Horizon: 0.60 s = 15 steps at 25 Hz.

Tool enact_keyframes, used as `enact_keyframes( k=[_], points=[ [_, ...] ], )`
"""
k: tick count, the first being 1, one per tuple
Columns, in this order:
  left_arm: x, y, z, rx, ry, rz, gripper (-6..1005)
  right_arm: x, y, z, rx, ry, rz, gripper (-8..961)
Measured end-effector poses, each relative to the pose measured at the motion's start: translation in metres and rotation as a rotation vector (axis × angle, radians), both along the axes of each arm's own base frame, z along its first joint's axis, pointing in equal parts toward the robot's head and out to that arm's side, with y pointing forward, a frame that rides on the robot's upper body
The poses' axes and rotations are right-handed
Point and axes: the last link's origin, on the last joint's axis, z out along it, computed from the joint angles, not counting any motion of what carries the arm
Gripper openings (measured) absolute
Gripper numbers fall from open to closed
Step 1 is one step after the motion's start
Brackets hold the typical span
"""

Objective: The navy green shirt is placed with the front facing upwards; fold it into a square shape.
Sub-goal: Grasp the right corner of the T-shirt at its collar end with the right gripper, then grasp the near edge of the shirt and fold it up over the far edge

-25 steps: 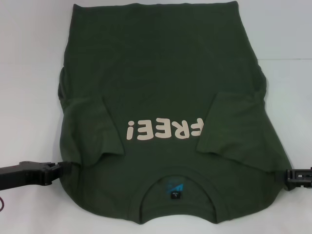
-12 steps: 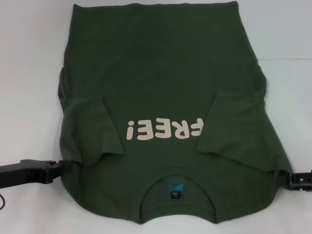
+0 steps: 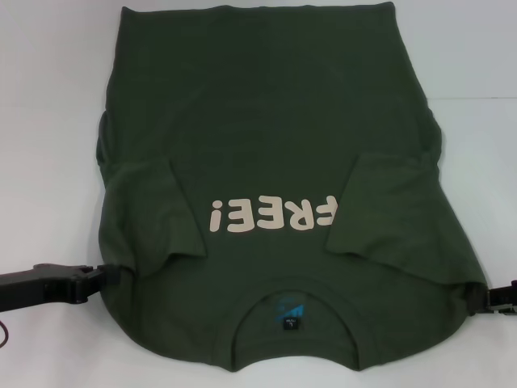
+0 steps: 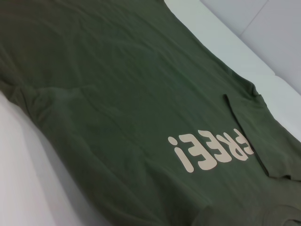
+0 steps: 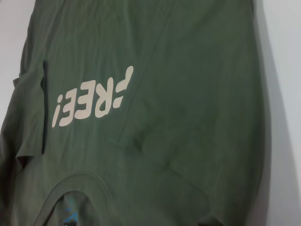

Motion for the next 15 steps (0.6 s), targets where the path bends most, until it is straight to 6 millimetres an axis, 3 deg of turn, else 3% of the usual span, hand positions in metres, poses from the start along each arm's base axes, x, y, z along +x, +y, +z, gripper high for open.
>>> enact_keyframes(
  k=[11, 15],
  points=[
    [-0.0008, 0.0005, 0.0017, 0.003, 0.004, 0.001, 34, -0.0019, 0.0014, -0.0024, 0.006, 0.005, 0.019, 66],
    [-0.0013, -0.0025, 0.003, -0.006, -0.011, 0.015, 34, 0.0002, -0.0045, -0.0009, 0.03, 0.031, 0.041, 49]
  ],
)
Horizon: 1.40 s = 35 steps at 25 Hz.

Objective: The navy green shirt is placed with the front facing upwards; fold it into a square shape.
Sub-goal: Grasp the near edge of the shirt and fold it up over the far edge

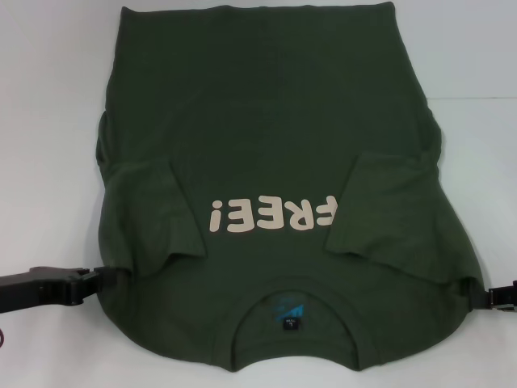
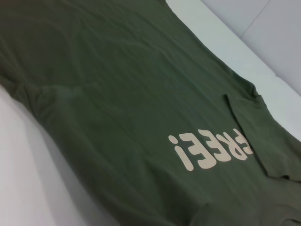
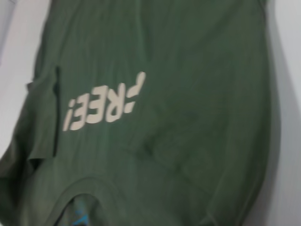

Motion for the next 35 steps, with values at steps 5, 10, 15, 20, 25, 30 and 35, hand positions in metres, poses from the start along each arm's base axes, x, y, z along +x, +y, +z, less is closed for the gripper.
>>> enact_keyframes(
  k=[5, 10, 15, 20, 25, 30, 35],
  points=[
    [-0.001, -0.008, 0.01, -0.002, -0.062, 0.021, 34, 0.004, -0.012, 0.002, 0.045, 0.04, 0.037, 45],
    [-0.007, -0.021, 0.02, 0.011, -0.125, 0.062, 33, 0.01, -0.026, 0.002, 0.083, 0.062, 0.072, 45],
    [-0.014, -0.034, 0.025, 0.02, -0.157, 0.102, 33, 0.013, -0.039, 0.004, 0.106, 0.085, 0.104, 46],
    [-0.016, -0.048, 0.026, 0.005, -0.201, 0.114, 33, 0.017, -0.056, 0.005, 0.127, 0.114, 0.134, 46],
    [-0.017, -0.066, 0.027, -0.017, -0.252, 0.124, 33, 0.02, -0.074, 0.007, 0.14, 0.138, 0.156, 41],
    [-0.018, -0.079, 0.026, -0.031, -0.287, 0.136, 33, 0.024, -0.092, 0.01, 0.144, 0.151, 0.171, 51],
    [-0.018, -0.09, 0.027, -0.044, -0.317, 0.141, 33, 0.026, -0.11, 0.012, 0.146, 0.175, 0.177, 60]
  ],
)
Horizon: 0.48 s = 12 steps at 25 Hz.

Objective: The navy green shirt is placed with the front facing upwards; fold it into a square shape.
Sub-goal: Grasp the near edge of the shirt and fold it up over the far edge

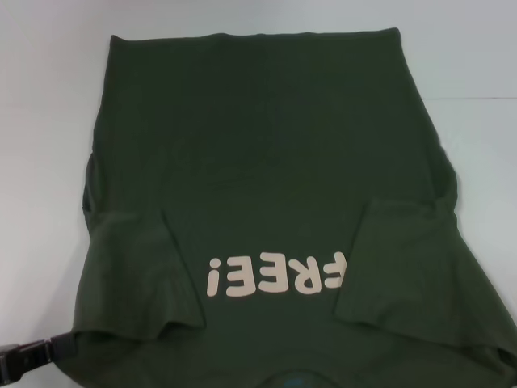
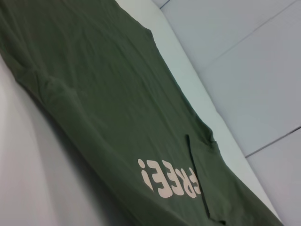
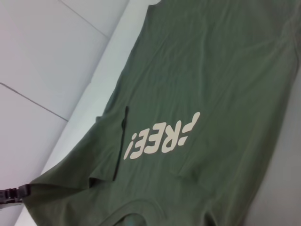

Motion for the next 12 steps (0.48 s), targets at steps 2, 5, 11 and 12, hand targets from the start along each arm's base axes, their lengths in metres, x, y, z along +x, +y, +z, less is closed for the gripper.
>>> enact_keyframes(
  k=[2, 5, 11, 12],
  points=[
    [-0.001, -0.005, 0.0, 0.001, -0.013, 0.007, 33, 0.001, -0.007, 0.001, 0.003, 0.007, 0.0, 64],
    [-0.002, -0.01, -0.001, 0.01, -0.031, 0.022, 34, 0.003, -0.014, 0.002, 0.012, 0.012, 0.001, 70],
    [0.006, 0.013, -0.001, 0.028, -0.053, -0.015, 34, -0.006, 0.008, 0.005, 0.043, 0.02, 0.04, 82],
    [0.009, 0.02, -0.001, 0.032, -0.055, -0.024, 34, -0.008, 0.015, 0.006, 0.052, 0.021, 0.047, 84]
  ],
)
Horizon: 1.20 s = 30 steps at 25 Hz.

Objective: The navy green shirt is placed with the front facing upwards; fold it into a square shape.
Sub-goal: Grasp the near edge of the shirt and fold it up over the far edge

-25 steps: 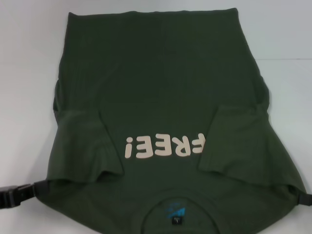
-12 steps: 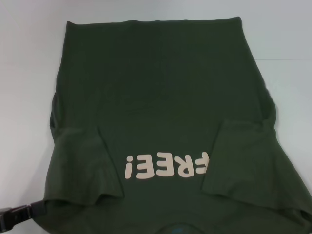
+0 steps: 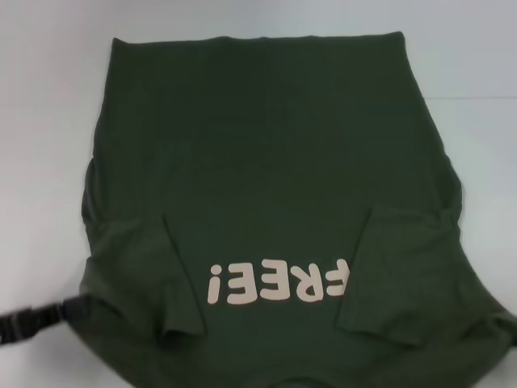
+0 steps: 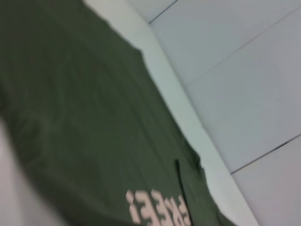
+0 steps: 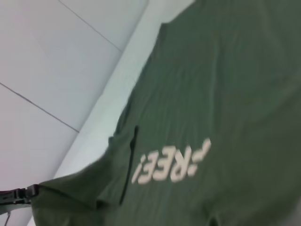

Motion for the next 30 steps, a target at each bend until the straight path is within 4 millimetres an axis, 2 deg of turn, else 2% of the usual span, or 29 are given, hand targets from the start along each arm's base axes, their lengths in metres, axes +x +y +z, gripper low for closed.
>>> enact_keyframes(
  k=[5, 12, 14, 15, 16, 23, 30],
  points=[
    [0.015, 0.057, -0.001, 0.054, 0.002, -0.035, 35, -0.016, 0.048, 0.006, 0.076, -0.017, 0.052, 93],
    [0.035, 0.125, -0.006, 0.179, 0.046, -0.01, 35, -0.044, 0.121, 0.002, 0.144, -0.095, 0.097, 107],
    [0.04, 0.14, -0.005, 0.216, 0.056, -0.003, 36, -0.052, 0.139, 0.001, 0.164, -0.119, 0.099, 111],
    [0.044, 0.148, -0.003, 0.236, 0.062, -0.001, 36, -0.06, 0.156, 0.0, 0.185, -0.143, 0.107, 113],
    [0.046, 0.153, -0.002, 0.25, 0.066, 0.001, 36, -0.06, 0.156, 0.0, 0.185, -0.143, 0.107, 115],
    [0.061, 0.195, 0.01, 0.404, 0.102, 0.043, 35, -0.085, 0.21, -0.006, 0.254, -0.29, 0.106, 128],
    [0.071, 0.217, 0.01, 0.478, 0.145, 0.053, 32, -0.099, 0.238, -0.009, 0.304, -0.36, 0.09, 142]
  ],
)
